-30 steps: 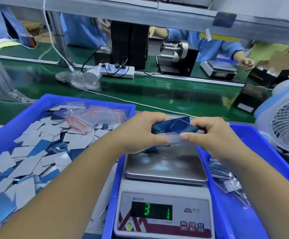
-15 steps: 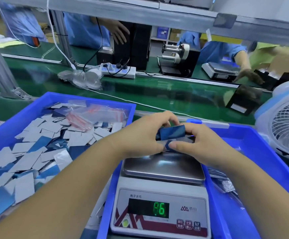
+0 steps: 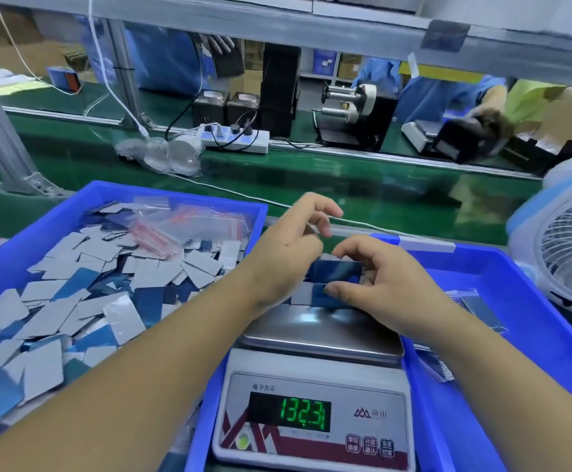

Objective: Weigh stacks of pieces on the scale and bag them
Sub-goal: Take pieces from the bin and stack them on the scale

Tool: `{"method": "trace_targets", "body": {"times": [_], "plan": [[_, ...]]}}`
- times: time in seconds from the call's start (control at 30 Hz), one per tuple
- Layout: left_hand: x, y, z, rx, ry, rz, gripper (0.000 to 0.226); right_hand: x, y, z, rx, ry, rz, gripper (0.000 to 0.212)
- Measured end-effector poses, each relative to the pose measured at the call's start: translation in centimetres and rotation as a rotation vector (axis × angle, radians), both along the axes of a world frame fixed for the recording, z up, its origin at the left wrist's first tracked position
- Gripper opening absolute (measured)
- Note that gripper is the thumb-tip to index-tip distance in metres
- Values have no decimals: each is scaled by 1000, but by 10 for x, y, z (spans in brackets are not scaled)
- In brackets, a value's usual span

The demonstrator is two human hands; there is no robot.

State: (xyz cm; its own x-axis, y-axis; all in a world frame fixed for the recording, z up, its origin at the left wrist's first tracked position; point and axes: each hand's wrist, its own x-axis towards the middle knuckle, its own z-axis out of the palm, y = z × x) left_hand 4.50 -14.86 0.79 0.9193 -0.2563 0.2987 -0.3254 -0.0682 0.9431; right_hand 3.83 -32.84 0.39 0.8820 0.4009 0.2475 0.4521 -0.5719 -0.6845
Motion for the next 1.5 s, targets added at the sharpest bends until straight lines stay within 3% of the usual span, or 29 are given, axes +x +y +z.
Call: {"method": "trace_targets", "body": {"times": [0.1, 0.17, 0.33, 0.53, 0.73, 0.97, 1.07, 1.17, 1.3, 1.37, 1.5], "plan": [[2, -6, 1, -200, 22, 73, 24, 1, -2, 0, -28, 14, 15, 31], [3, -8, 1, -254, 31, 93, 28, 1, -4, 3, -76, -6, 18, 29], [4, -1, 4, -131, 147, 51, 44, 0, -7, 7, -101, -108, 1, 23], [2, 12, 8, 48, 269, -151, 67, -2, -2, 4, -120, -23, 1, 29], [2, 9, 6, 21, 228, -145, 46, -3, -1, 5, -156, -60, -34, 26], [12, 34, 1, 256, 195, -182, 14, 3, -11, 5, -136, 43, -17, 22], [15, 32, -1, 288, 128, -113, 13, 2, -11, 3, -115, 58, 9, 19], [16, 34, -1, 242, 146, -115, 21, 1, -10, 5, -112, 76, 40, 19], [17, 41, 1, 248, 158, -155, 15, 3, -12, 6, -119, 128, 60, 19], [20, 48, 2, 165, 183, -94, 9, 6, -17, 6, -131, 145, 35, 16], [29, 62, 4, -49, 209, 40, 26, 8, -22, 7, -124, 145, -13, 14]]}}
